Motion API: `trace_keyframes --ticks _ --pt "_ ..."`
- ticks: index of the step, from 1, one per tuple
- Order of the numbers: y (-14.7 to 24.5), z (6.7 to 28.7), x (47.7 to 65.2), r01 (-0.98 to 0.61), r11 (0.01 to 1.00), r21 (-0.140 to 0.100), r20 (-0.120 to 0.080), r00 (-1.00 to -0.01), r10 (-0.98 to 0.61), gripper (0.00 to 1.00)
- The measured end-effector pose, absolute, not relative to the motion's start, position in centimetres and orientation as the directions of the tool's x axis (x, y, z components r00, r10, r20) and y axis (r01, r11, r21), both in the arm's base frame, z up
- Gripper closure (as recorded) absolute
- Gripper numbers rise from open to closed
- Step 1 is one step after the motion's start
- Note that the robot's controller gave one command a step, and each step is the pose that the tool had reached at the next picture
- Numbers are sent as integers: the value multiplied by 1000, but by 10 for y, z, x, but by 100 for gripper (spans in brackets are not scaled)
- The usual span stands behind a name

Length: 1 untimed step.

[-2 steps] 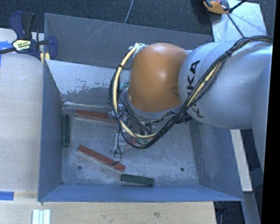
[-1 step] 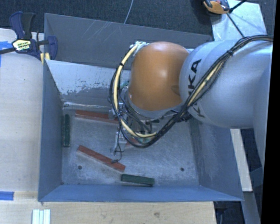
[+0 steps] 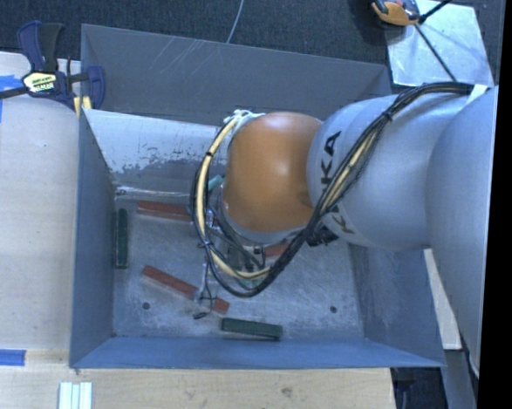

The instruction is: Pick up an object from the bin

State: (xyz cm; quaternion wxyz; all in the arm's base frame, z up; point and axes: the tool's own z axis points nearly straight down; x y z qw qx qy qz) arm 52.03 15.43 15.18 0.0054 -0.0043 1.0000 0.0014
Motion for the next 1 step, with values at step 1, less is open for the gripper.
trace_keyframes --ticks 1 --pt "154 104 516 72 997 1 -2 -997 72 0"
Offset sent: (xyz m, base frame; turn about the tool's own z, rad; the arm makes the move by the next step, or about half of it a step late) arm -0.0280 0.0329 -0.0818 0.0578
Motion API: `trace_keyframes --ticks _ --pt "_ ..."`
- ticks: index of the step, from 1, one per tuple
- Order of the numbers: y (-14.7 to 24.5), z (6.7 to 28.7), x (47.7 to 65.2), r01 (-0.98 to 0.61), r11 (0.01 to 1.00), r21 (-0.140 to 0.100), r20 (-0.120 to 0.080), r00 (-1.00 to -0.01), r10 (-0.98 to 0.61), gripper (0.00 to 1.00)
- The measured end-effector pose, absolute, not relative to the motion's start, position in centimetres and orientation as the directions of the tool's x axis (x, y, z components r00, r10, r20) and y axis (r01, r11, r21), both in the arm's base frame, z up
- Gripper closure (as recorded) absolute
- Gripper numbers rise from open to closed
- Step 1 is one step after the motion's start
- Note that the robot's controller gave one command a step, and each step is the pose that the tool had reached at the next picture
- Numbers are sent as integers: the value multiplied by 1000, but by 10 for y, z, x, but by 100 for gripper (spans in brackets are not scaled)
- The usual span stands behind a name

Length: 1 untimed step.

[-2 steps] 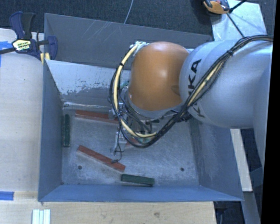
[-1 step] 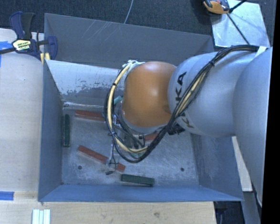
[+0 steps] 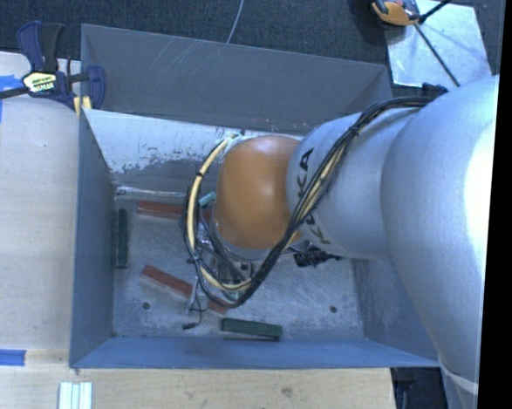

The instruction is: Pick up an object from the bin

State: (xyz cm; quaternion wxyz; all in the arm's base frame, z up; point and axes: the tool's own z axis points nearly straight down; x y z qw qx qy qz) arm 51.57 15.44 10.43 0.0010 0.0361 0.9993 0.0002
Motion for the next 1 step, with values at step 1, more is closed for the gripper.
trace_keyframes --ticks 1 --pt "188 71 493 49 999 2 -3 -999 49 100"
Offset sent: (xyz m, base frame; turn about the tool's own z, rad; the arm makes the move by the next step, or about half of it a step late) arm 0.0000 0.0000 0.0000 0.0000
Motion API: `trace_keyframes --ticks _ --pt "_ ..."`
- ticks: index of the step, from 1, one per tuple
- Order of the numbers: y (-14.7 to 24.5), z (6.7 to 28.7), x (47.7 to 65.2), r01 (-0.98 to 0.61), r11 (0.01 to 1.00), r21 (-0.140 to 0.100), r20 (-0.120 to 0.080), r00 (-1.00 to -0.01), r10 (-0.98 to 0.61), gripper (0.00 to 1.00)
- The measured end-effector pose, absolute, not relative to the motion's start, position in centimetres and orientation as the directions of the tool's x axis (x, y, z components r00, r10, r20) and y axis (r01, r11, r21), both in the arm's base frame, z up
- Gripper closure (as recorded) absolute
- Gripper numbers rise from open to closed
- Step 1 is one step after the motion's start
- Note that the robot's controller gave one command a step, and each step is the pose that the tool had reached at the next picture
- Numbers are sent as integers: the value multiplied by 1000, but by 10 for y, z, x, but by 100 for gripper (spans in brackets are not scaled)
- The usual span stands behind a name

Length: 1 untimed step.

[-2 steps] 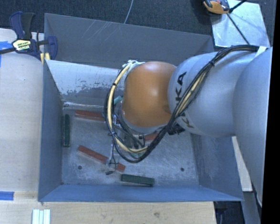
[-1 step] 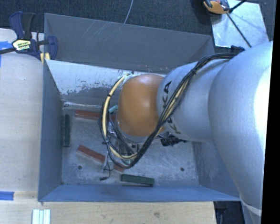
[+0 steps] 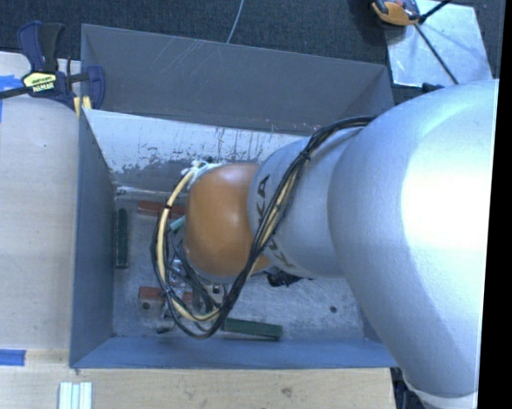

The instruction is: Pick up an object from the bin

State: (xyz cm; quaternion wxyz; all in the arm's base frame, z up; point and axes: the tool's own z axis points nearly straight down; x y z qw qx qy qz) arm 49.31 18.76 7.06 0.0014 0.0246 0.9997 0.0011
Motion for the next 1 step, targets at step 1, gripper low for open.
trace_keyframes --ticks 1 --pt "188 71 493 50 999 2 -3 -999 50 100"
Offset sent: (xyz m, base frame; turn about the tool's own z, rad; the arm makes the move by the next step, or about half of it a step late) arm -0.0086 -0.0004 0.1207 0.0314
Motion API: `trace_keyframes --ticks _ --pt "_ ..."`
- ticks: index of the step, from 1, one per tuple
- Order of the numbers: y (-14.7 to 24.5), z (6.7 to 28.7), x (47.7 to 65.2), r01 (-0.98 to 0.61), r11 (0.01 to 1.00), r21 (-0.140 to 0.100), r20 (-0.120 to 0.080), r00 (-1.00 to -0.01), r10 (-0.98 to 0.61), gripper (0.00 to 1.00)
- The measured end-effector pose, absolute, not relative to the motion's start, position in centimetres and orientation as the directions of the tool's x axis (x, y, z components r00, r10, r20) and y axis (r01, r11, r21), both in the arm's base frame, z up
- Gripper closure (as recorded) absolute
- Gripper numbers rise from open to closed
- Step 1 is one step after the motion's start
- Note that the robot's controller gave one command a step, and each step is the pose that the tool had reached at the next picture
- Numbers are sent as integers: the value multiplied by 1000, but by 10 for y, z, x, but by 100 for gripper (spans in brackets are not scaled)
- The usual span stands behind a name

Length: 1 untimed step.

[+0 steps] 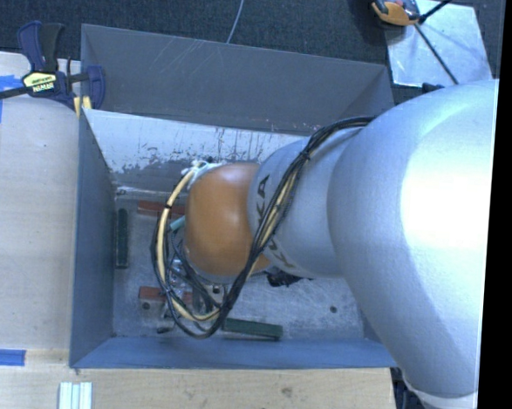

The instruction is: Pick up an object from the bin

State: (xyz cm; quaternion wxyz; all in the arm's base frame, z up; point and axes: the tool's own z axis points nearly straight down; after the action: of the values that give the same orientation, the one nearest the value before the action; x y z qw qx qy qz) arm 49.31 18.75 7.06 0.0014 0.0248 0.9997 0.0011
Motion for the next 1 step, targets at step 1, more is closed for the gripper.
trace_keyframes --ticks 1 --pt "186 118 488 61 998 -2 6 -998 61 100"
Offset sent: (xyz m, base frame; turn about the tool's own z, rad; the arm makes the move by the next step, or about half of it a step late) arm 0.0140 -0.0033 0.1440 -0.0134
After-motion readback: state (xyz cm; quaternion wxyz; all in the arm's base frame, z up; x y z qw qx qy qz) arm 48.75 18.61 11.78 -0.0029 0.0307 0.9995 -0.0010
